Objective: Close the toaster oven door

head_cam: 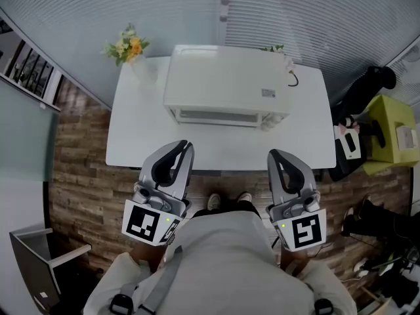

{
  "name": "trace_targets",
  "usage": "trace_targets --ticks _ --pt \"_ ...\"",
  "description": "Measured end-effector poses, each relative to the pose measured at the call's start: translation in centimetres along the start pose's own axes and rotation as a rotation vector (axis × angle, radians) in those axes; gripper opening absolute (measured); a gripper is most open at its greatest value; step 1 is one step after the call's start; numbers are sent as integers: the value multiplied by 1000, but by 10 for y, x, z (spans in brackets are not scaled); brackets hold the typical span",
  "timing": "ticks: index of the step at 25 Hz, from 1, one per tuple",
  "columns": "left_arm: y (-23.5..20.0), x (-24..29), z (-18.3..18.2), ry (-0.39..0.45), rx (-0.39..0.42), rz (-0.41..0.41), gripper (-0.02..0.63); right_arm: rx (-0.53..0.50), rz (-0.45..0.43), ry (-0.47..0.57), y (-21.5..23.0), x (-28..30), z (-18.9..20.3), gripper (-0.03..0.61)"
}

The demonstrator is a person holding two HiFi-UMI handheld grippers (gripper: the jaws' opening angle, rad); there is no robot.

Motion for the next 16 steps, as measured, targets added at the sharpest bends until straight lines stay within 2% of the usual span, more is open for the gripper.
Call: trace_targets --ticks 12,16 --pt "0 3 6 -16 -35 17 32 19 0 11 0 2 -1 5" --pt "1 4 7 -17 -36 20 32 -7 -3 10 1 1 2 5"
Point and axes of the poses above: the fingertips, and each gripper's own axes: x forward along the fingers, y to its right, z out of its underside, the point moved 10 cm from there along -x, backward along the fingers, and after that the axes turned 4 degrees about -y, right-handed, at the moved point
